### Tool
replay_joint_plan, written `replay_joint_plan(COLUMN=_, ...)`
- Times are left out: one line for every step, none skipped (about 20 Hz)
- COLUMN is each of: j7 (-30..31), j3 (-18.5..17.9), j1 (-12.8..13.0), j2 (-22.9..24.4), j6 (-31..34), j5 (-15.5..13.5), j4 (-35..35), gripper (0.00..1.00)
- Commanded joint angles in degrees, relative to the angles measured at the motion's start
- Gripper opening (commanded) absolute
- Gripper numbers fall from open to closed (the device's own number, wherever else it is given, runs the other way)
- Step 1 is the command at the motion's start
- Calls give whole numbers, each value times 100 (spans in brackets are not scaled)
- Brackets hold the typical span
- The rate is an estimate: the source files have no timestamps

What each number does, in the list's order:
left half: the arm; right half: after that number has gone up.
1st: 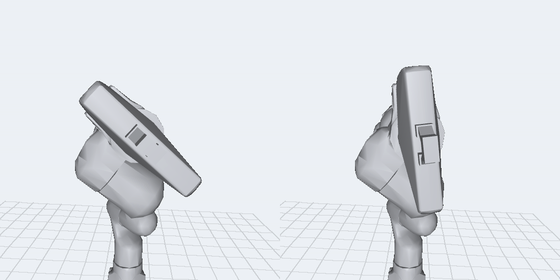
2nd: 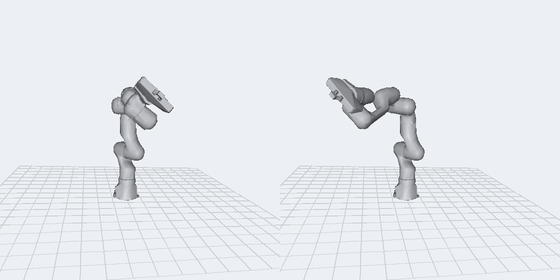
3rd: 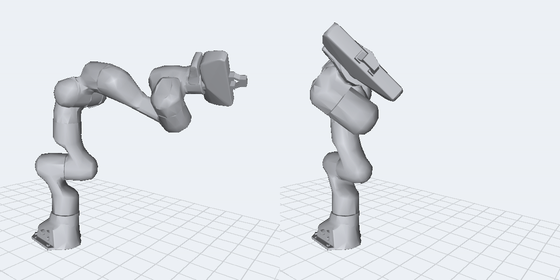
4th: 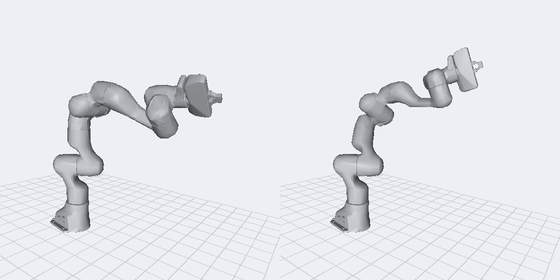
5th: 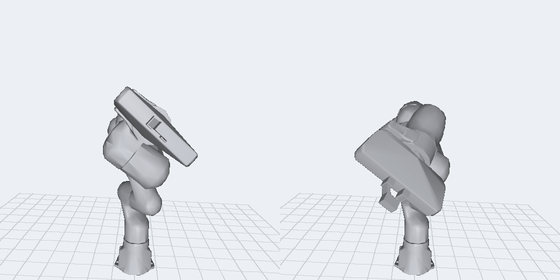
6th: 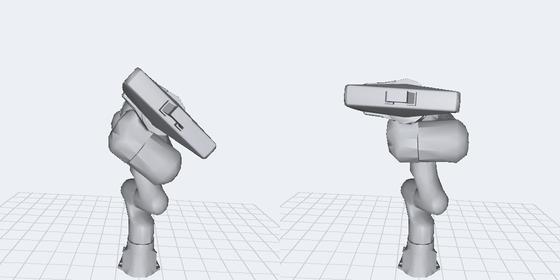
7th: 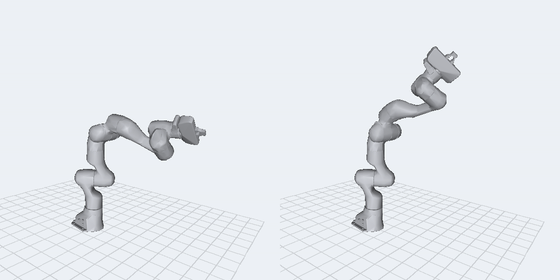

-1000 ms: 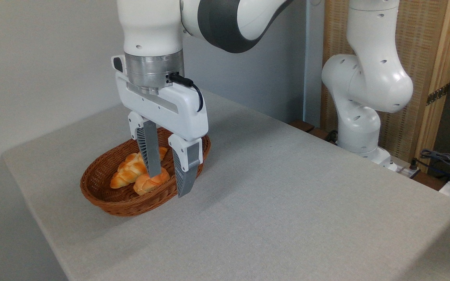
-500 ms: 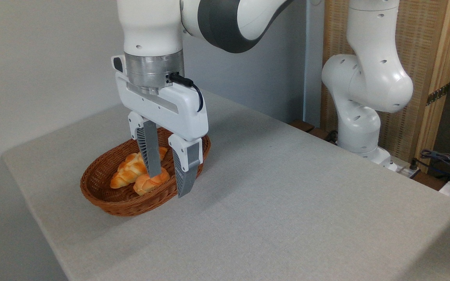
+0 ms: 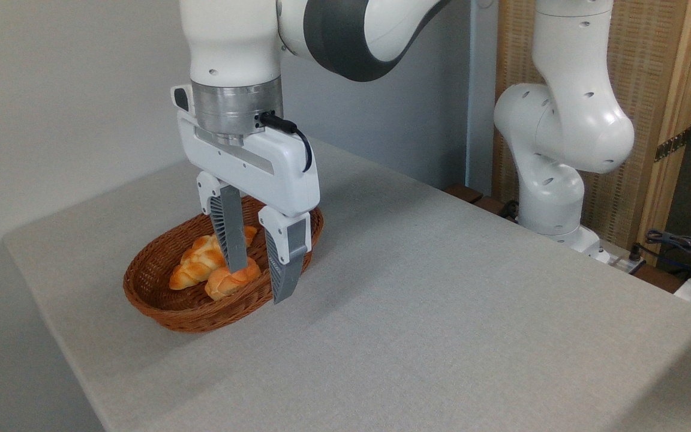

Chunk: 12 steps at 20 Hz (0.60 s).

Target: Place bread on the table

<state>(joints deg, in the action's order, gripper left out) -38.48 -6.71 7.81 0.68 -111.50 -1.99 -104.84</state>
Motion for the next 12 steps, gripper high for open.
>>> replay_joint_plan(j7=42, j3=-59, j1=45, j2=11, j6=49, j5=23, j4=25, gripper=100)
replay_joint_plan(j7=42, j3=-59, j1=45, j2=3, j6=58, j5=32, j4=25, gripper=100)
replay_joint_plan(j7=42, j3=-50, j1=45, j2=-6, j6=58, j5=32, j4=25, gripper=100)
replay_joint_plan(j7=42, j3=-50, j1=45, j2=-41, j6=58, j5=23, j4=25, gripper=100)
replay_joint_plan(j7=42, j3=-50, j1=45, j2=-59, j6=58, j5=32, j4=25, gripper=100)
replay_joint_plan(j7=33, j3=-50, j1=45, j2=-59, j6=58, j5=32, j4=25, gripper=100)
replay_joint_plan(j7=33, j3=-50, j1=45, j2=-59, j6=58, j5=32, j4=25, gripper=100)
replay_joint_plan(j7=42, j3=-41, j1=45, j2=-76, j6=58, j5=23, j4=25, gripper=100)
replay_joint_plan(j7=51, j3=-41, j1=54, j2=-77, j6=58, j5=23, j4=25, gripper=100)
replay_joint_plan(j7=59, j3=-24, j1=54, j2=-77, j6=58, j5=23, j4=25, gripper=100)
replay_joint_plan(j7=60, j3=-23, j1=54, j2=-77, j6=58, j5=14, j4=25, gripper=100)
replay_joint_plan(j7=60, j3=-15, j1=54, j2=-77, j6=58, j5=14, j4=25, gripper=100)
